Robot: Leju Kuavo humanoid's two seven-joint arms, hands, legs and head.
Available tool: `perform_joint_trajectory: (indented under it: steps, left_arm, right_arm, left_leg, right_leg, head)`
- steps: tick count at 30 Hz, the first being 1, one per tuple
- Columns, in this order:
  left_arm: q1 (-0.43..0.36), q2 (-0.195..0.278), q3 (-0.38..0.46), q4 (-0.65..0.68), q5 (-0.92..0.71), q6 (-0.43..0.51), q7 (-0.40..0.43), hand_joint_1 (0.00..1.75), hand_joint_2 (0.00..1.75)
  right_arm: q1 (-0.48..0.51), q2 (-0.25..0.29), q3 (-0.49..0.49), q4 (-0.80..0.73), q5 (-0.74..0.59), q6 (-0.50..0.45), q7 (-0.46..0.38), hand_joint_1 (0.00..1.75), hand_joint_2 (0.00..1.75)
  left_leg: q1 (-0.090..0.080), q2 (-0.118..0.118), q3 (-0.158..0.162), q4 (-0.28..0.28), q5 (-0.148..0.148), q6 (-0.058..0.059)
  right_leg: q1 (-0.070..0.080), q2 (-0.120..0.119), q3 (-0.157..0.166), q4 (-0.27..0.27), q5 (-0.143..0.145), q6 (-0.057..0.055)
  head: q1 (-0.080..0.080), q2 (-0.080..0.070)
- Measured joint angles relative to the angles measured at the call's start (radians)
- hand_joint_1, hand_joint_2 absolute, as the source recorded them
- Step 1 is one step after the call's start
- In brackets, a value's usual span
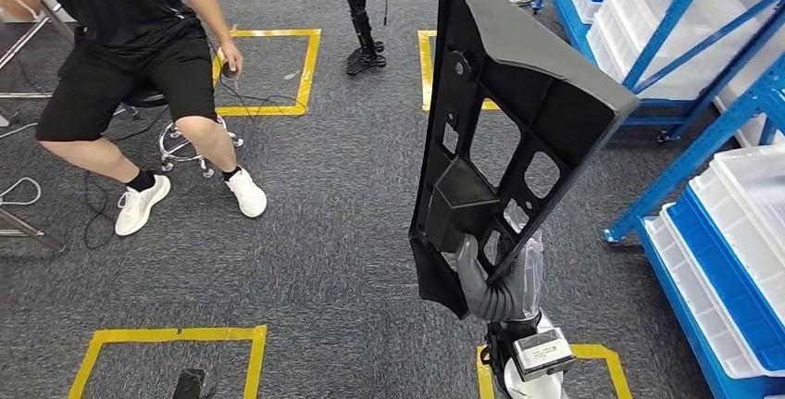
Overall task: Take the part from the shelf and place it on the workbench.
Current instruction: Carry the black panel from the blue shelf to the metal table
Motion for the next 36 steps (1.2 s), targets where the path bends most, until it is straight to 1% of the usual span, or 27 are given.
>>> perform_joint_trajectory:
  steps: [1, 2, 3, 4, 6, 8, 10, 12, 13, 14, 15, 17, 18, 19, 21, 22, 24, 26, 27, 28, 29, 30, 31, 32, 33, 34, 36]
  left_arm:
    - [0.0, 0.0, 0.0, 0.0, -0.001, 0.0, -0.001, 0.0, 1.75]
    - [0.001, 0.0, 0.0, 0.0, -0.002, 0.001, -0.001, 0.0, 1.75]
    - [0.001, 0.001, 0.0, 0.0, -0.004, 0.001, -0.001, 0.0, 1.75]
    - [0.003, 0.003, 0.0, 0.0, -0.006, 0.001, -0.001, 0.0, 1.75]
    - [0.01, 0.007, 0.005, 0.0, 0.0, 0.002, -0.002, 0.0, 1.75]
    - [0.016, 0.01, 0.016, 0.001, 0.012, 0.004, -0.002, 0.0, 1.75]
    - [0.017, 0.014, 0.026, 0.001, 0.02, 0.005, -0.004, 0.0, 1.75]
    - [0.02, 0.016, 0.033, 0.001, 0.022, 0.005, -0.005, 0.0, 1.75]
    - [0.023, 0.016, 0.037, 0.001, 0.023, 0.005, -0.006, 0.0, 1.75]
    - [0.026, 0.016, 0.041, 0.001, 0.024, 0.005, -0.01, 0.0, 1.75]
    - [0.028, 0.016, 0.044, 0.001, 0.025, 0.004, -0.016, 0.0, 1.75]
    - [0.029, 0.017, 0.049, 0.001, 0.028, 0.003, -0.03, 0.0, 1.75]
    - [0.028, 0.018, 0.051, 0.001, 0.029, 0.002, -0.035, 0.0, 1.75]
    - [0.027, 0.019, 0.053, 0.0, 0.03, 0.001, -0.038, 0.0, 1.75]
    - [0.026, 0.023, 0.055, 0.0, 0.03, 0.001, -0.041, 0.0, 1.75]
    - [0.028, 0.024, 0.056, 0.0, 0.031, 0.001, -0.042, 0.0, 1.75]
    - [0.028, 0.024, 0.057, 0.0, 0.031, 0.001, -0.043, 0.0, 1.75]
    - [0.024, 0.022, 0.057, 0.0, 0.031, -0.001, -0.049, 0.0, 1.75]
    - [0.023, 0.022, 0.057, 0.0, 0.031, -0.002, -0.058, 0.0, 1.75]
    - [0.023, 0.022, 0.058, 0.0, 0.032, -0.002, -0.068, 0.0, 1.75]
    - [0.024, 0.021, 0.059, 0.0, 0.033, -0.003, -0.078, 0.0, 1.75]
    - [0.025, 0.021, 0.062, 0.0, 0.034, -0.003, -0.086, 0.0, 1.75]
    - [0.025, 0.02, 0.064, 0.0, 0.035, -0.003, -0.091, 0.0, 1.75]
    - [0.025, 0.02, 0.066, 0.0, 0.035, -0.003, -0.094, 0.0, 1.75]
    - [0.025, 0.02, 0.068, 0.0, 0.034, -0.003, -0.096, 0.0, 1.75]
    - [0.025, 0.021, 0.068, 0.0, 0.034, -0.002, -0.097, 0.0, 1.75]
    - [0.029, 0.021, 0.07, 0.001, 0.033, 0.0, -0.098, 0.0, 1.75]
  right_arm:
    - [-0.003, 0.0, 0.0, 0.001, -0.002, 0.0, 0.0, 1.75, 1.75]
    - [-0.007, 0.0, 0.0, 0.002, -0.003, -0.001, 0.001, 1.75, 1.75]
    - [-0.011, 0.001, 0.001, 0.003, -0.004, -0.002, 0.002, 1.75, 1.75]
    - [-0.013, 0.001, 0.001, 0.004, -0.004, -0.003, 0.003, 1.75, 1.75]
    - [-0.015, 0.002, 0.001, 0.006, -0.005, -0.004, 0.002, 1.75, 1.75]
    - [-0.017, 0.004, 0.002, 0.009, -0.006, 0.001, 0.0, 1.75, 1.75]
    - [-0.021, 0.008, 0.002, 0.012, -0.009, 0.009, -0.001, 1.75, 1.75]
    - [-0.026, 0.012, 0.004, 0.017, -0.011, 0.015, -0.001, 1.75, 1.75]
    - [-0.029, 0.014, 0.005, 0.02, -0.011, 0.017, 0.0, 1.75, 1.75]
    - [-0.031, 0.016, 0.006, 0.023, -0.011, 0.018, 0.001, 1.75, 1.75]
    - [-0.033, 0.018, 0.007, 0.024, -0.01, 0.019, 0.001, 1.75, 1.75]
    - [-0.037, 0.024, 0.007, 0.026, -0.008, 0.02, 0.002, 1.75, 1.75]
    - [-0.039, 0.026, 0.007, 0.026, -0.007, 0.02, 0.002, 1.75, 1.75]
    - [-0.04, 0.027, 0.007, 0.026, -0.006, 0.02, 0.002, 1.75, 1.75]
    - [-0.042, 0.03, 0.007, 0.027, -0.004, 0.02, 0.003, 1.75, 1.75]
    - [-0.043, 0.032, 0.007, 0.028, -0.004, 0.02, 0.003, 1.75, 1.75]
    - [-0.046, 0.033, 0.007, 0.029, -0.004, 0.02, 0.003, 1.75, 1.75]
    - [-0.046, 0.032, 0.007, 0.031, -0.002, 0.02, 0.003, 1.75, 1.75]
    - [-0.045, 0.03, 0.007, 0.032, -0.001, 0.02, 0.003, 1.75, 1.75]
    - [-0.043, 0.029, 0.007, 0.034, 0.001, 0.02, 0.003, 1.75, 1.75]
    - [-0.043, 0.028, 0.007, 0.036, 0.004, 0.021, 0.003, 1.75, 1.75]
    - [-0.043, 0.027, 0.007, 0.037, 0.005, 0.021, 0.003, 1.75, 1.75]
    - [-0.044, 0.026, 0.007, 0.038, 0.006, 0.022, 0.003, 1.75, 1.75]
    - [-0.046, 0.025, 0.007, 0.04, 0.006, 0.022, 0.003, 1.75, 1.75]
    - [-0.047, 0.025, 0.007, 0.042, 0.005, 0.023, 0.003, 1.75, 1.75]
    - [-0.049, 0.024, 0.007, 0.044, 0.004, 0.024, 0.002, 1.75, 1.75]
    - [-0.052, 0.024, 0.007, 0.047, 0.002, 0.025, 0.002, 1.75, 1.75]
  left_leg:
    - [0.003, -0.013, -0.002, 0.007, -0.004, -0.007]
    - [0.003, -0.025, -0.005, 0.016, -0.009, -0.016]
    - [0.004, -0.035, -0.009, 0.024, -0.014, -0.025]
    - [0.004, -0.041, -0.014, 0.03, -0.018, -0.033]
    - [0.008, -0.046, -0.02, 0.033, -0.019, -0.042]
    - [0.011, -0.007, -0.033, 0.063, -0.036, -0.051]
    - [0.012, 0.049, -0.078, 0.16, -0.087, -0.058]
    - [0.014, 0.068, -0.145, 0.284, -0.137, -0.061]
    - [0.015, 0.071, -0.166, 0.314, -0.141, -0.059]
    - [0.014, 0.072, -0.166, 0.306, -0.126, -0.056]
    - [0.012, 0.077, -0.145, 0.259, -0.095, -0.05]
    - [0.002, 0.11, -0.075, 0.127, -0.037, -0.032]
    - [-0.005, 0.127, -0.05, 0.081, -0.024, -0.024]
    - [-0.012, 0.137, -0.038, 0.058, -0.021, -0.017]
    - [-0.02, 0.124, -0.034, 0.045, -0.022, -0.006]
    - [-0.018, 0.112, -0.025, 0.033, -0.017, -0.003]
    - [-0.01, 0.088, -0.004, 0.005, -0.005, 0.006]
    - [-0.006, 0.063, 0.004, -0.007, 0.001, 0.009]
    - [-0.005, 0.049, 0.004, -0.007, 0.0, 0.009]
    - [-0.005, 0.035, 0.004, -0.006, -0.001, 0.008]
    - [-0.004, 0.02, 0.005, -0.006, -0.002, 0.007]
    - [-0.002, 0.006, 0.006, -0.004, -0.003, 0.003]
    - [0.0, -0.009, 0.006, 0.0, -0.006, -0.002]
    - [0.001, -0.022, 0.004, 0.007, -0.01, -0.009]
    - [0.001, -0.033, 0.001, 0.016, -0.016, -0.017]
    - [0.002, -0.041, -0.003, 0.022, -0.02, -0.026]
    - [0.006, -0.052, -0.011, 0.026, -0.022, -0.039]
  right_leg:
    - [-0.008, 0.013, 0.029, -0.072, 0.033, 0.013]
    - [-0.012, 0.025, 0.057, -0.133, 0.058, 0.018]
    - [-0.014, 0.033, 0.076, -0.173, 0.073, 0.014]
    - [-0.013, 0.037, 0.083, -0.186, 0.077, 0.005]
    - [-0.008, 0.024, 0.085, -0.185, 0.079, -0.017]
    - [-0.008, 0.01, 0.09, -0.188, 0.08, -0.032]
    - [-0.003, -0.006, 0.096, -0.189, 0.076, -0.045]
    - [0.006, -0.027, 0.099, -0.189, 0.071, -0.053]
    - [0.01, -0.038, 0.1, -0.189, 0.069, -0.056]
    - [0.014, -0.049, 0.102, -0.189, 0.066, -0.058]
    - [0.017, -0.059, 0.105, -0.189, 0.063, -0.059]
    - [0.023, -0.08, 0.114, -0.19, 0.055, -0.057]
    - [0.025, -0.089, 0.118, -0.192, 0.052, -0.055]
    - [0.026, -0.098, 0.121, -0.193, 0.049, -0.051]
    - [0.026, -0.118, 0.129, -0.201, 0.046, -0.043]
    - [0.027, -0.116, 0.13, -0.202, 0.043, -0.039]
    - [0.026, -0.071, 0.113, -0.158, 0.022, -0.037]
    - [0.019, -0.018, 0.048, -0.035, -0.022, -0.041]
    - [0.016, -0.01, 0.009, 0.029, -0.041, -0.04]
    - [0.011, -0.007, -0.019, 0.069, -0.048, -0.034]
    - [0.007, -0.006, -0.03, 0.072, -0.039, -0.025]
    - [0.002, -0.004, -0.019, 0.033, -0.013, -0.012]
    - [-0.004, 0.005, 0.009, -0.036, 0.021, 0.002]
    - [-0.008, 0.02, 0.037, -0.104, 0.051, 0.01]
    - [-0.011, 0.031, 0.061, -0.157, 0.073, 0.011]
    - [-0.01, 0.039, 0.074, -0.183, 0.083, 0.005]
    - [-0.005, 0.03, 0.079, -0.189, 0.086, -0.017]
  head:
    - [0.001, 0.0]
    - [0.002, 0.0]
    - [0.002, 0.0]
    - [0.003, 0.0]
    - [0.002, 0.0]
    - [-0.001, 0.0]
    - [-0.005, 0.0]
    - [-0.006, 0.0]
    - [-0.007, 0.0]
    - [-0.007, 0.0]
    - [-0.007, 0.0]
    - [-0.005, 0.0]
    - [-0.005, 0.0]
    - [-0.005, 0.0]
    - [-0.006, 0.0]
    - [-0.006, 0.0]
    - [-0.005, 0.0]
    - [-0.001, 0.0]
    - [0.001, 0.0]
    - [0.002, 0.0]
    - [0.002, 0.0]
    - [0.002, 0.0]
    - [0.002, 0.0]
    - [0.003, 0.0]
    - [0.003, 0.0]
    - [0.003, 0.0]
    - [0.003, 0.0]
